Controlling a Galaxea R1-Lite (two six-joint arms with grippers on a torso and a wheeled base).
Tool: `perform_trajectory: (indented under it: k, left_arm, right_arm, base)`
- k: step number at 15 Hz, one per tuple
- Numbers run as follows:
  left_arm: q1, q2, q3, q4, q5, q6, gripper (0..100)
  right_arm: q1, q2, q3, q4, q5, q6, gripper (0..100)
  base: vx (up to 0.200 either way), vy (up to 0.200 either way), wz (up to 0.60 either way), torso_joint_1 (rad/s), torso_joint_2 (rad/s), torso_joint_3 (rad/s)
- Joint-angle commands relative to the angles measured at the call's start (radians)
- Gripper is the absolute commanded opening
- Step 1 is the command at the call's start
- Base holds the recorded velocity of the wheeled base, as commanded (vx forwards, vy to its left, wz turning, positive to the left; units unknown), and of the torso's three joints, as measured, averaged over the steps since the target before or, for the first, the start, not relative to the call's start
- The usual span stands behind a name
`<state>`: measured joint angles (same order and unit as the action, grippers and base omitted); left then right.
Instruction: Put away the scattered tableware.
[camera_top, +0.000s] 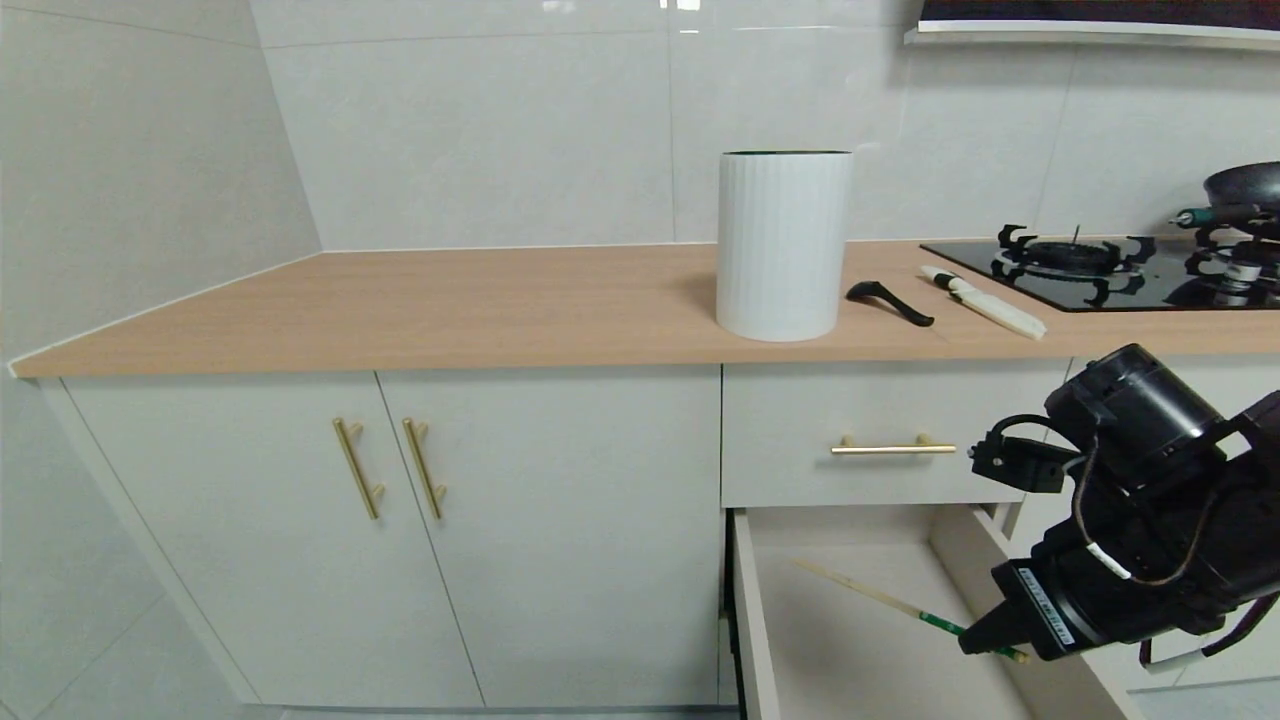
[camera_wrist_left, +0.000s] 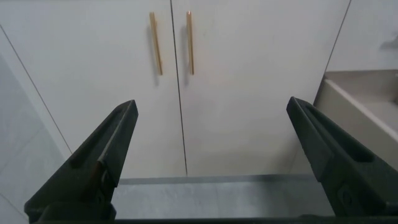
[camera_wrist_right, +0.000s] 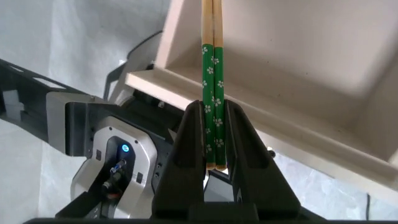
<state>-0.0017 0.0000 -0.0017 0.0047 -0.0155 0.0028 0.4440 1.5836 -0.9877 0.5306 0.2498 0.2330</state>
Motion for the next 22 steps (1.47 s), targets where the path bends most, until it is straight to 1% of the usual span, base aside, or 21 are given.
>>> perform_trajectory:
  k: [1, 4, 7, 8, 10, 12, 16, 17, 18, 20, 22]
  left_arm:
    - [0.0, 0.0, 0.0, 0.0, 0.0, 0.0, 100]
    - [0.0, 0.0, 0.0, 0.0, 0.0, 0.0, 100]
    - [0.0, 0.0, 0.0, 0.0, 0.0, 0.0, 100]
    - [0.0, 0.0, 0.0, 0.0, 0.0, 0.0, 100]
    - [0.0, 0.0, 0.0, 0.0, 0.0, 0.0, 100]
    - [0.0, 0.0, 0.0, 0.0, 0.0, 0.0, 100]
    - [0.0, 0.0, 0.0, 0.0, 0.0, 0.0, 100]
    - [0.0, 0.0, 0.0, 0.0, 0.0, 0.0, 100]
    - [0.0, 0.0, 0.0, 0.0, 0.0, 0.0, 100]
    - [0.0, 0.0, 0.0, 0.0, 0.0, 0.0, 100]
    - [0.0, 0.0, 0.0, 0.0, 0.0, 0.0, 100]
  right_arm:
    - [0.001, 0.016, 0.0, 0.0, 0.0, 0.0, 0]
    - [0.001, 0.024, -0.002, 0.0, 0.0, 0.0, 0]
    - [-0.004, 0.076, -0.008, -0.041, -0.033, 0.005, 0]
    - [-0.008, 0.118, -0.008, -0.075, -0.064, 0.009, 0]
    - [-0.025, 0.226, -0.025, -0.141, -0.083, 0.028, 0]
    - [-0.027, 0.342, -0.049, -0.21, -0.089, 0.095, 0]
    - [-0.022, 0.498, -0.051, -0.351, -0.09, 0.1, 0]
    - [-0.018, 0.556, -0.048, -0.409, -0.11, 0.101, 0]
    - [-0.008, 0.593, -0.051, -0.425, -0.133, 0.106, 0]
    - [0.019, 0.648, -0.052, -0.46, -0.147, 0.134, 0]
    - [0.035, 0.696, -0.054, -0.495, -0.191, 0.141, 0]
  base:
    - [0.0, 0.0, 0.0, -0.144, 0.45, 0.315]
    - [0.0, 0.0, 0.0, -0.097, 0.37, 0.271]
    - [0.0, 0.0, 0.0, -0.016, 0.07, 0.047]
    - [0.0, 0.0, 0.0, 0.0, 0.0, 0.0]
    - [0.0, 0.0, 0.0, 0.0, 0.0, 0.0]
    - [0.0, 0.0, 0.0, 0.0, 0.0, 0.0]
    - [0.0, 0.0, 0.0, 0.0, 0.0, 0.0]
    - [0.0, 0.0, 0.0, 0.0, 0.0, 0.0]
    - [0.0, 0.0, 0.0, 0.0, 0.0, 0.0]
    - [0.0, 0.0, 0.0, 0.0, 0.0, 0.0]
    - [0.0, 0.0, 0.0, 0.0, 0.0, 0.0]
